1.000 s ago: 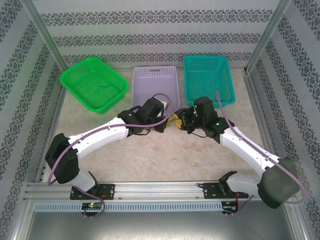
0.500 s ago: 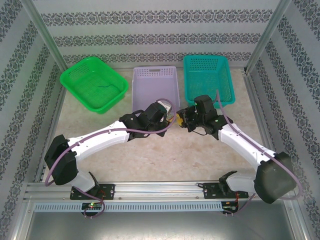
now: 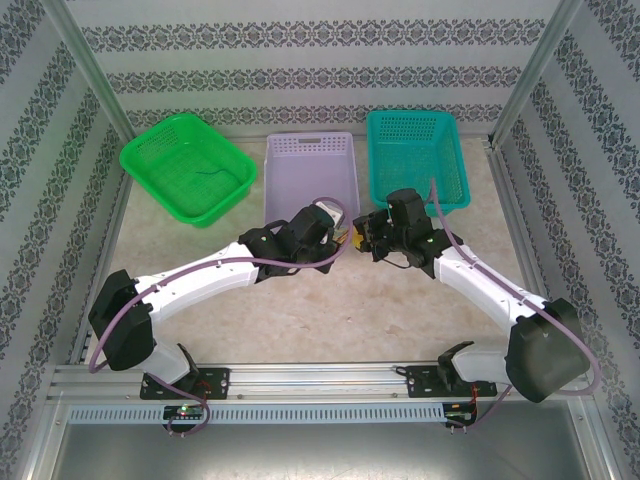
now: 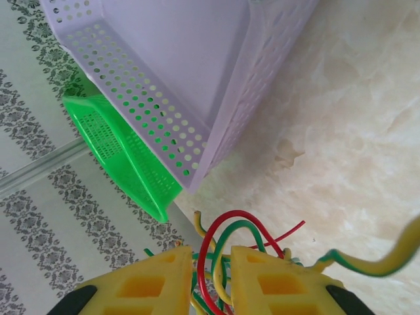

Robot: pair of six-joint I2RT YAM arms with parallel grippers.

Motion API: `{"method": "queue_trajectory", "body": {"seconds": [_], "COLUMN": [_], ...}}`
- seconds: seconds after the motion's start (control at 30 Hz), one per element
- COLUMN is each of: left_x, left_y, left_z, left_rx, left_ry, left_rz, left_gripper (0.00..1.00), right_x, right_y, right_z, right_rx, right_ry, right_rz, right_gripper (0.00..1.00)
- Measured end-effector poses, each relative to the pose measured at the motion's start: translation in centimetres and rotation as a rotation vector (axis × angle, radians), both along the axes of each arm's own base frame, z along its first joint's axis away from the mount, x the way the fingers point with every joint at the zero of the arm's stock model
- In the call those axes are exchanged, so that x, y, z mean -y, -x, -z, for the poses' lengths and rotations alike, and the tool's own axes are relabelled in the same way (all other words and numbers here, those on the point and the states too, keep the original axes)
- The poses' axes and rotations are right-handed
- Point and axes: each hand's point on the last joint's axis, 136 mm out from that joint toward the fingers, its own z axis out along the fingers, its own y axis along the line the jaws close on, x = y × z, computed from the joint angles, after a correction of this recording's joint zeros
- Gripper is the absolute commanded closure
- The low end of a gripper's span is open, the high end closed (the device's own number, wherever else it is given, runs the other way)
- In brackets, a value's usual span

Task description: Untangle the cables

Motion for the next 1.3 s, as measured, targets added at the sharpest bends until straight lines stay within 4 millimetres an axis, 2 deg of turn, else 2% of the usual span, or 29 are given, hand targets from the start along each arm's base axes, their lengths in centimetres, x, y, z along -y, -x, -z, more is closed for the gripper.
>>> {"method": "queue_trajectory", "body": {"seconds": [0.2,0.37,0.43,0.7,1.03,1.3], "left_x": [0.0,0.0,0.0,-0.2,0.1,0.8], "left_y": [0.0,0.0,0.0,0.2,1.0,0.9], "left_z": [0.0,0.0,0.0,-0.2,0.6,0.2], "left_rx": [0.000,0.000,0.000,0.032,0.142,0.213], "left_ry": [0.002,0.003,0.004,-0.025,-0.154,-0.172], "left_rz": [-0.003,-0.005,-0.005,0.042,0.183,0.225], "left_gripper": [1.00,1.00,1.00,1.00,1.00,1.00], "right_x": [-0.1,-0.1,0.1,2.4,1.6,0.1], "right_y": [0.0,0.1,0.4,0.6,0.7,1.3], "right_z": [0.2,0.3,0.4,-0.9,0.3,1.4], "right_rx": [-0.012,-0.023,-0.023,-0.008,-0.087,-0.146], "right_ry": [-0.007,-0.018,-0.020,-0.053,-0.065,-0.072], "right_rz": [0.003,0.014,0.016,0.061,0.018,-0.019], "right_gripper": [0.78,0.58,0.56,0.54,0.57,0.63]}}
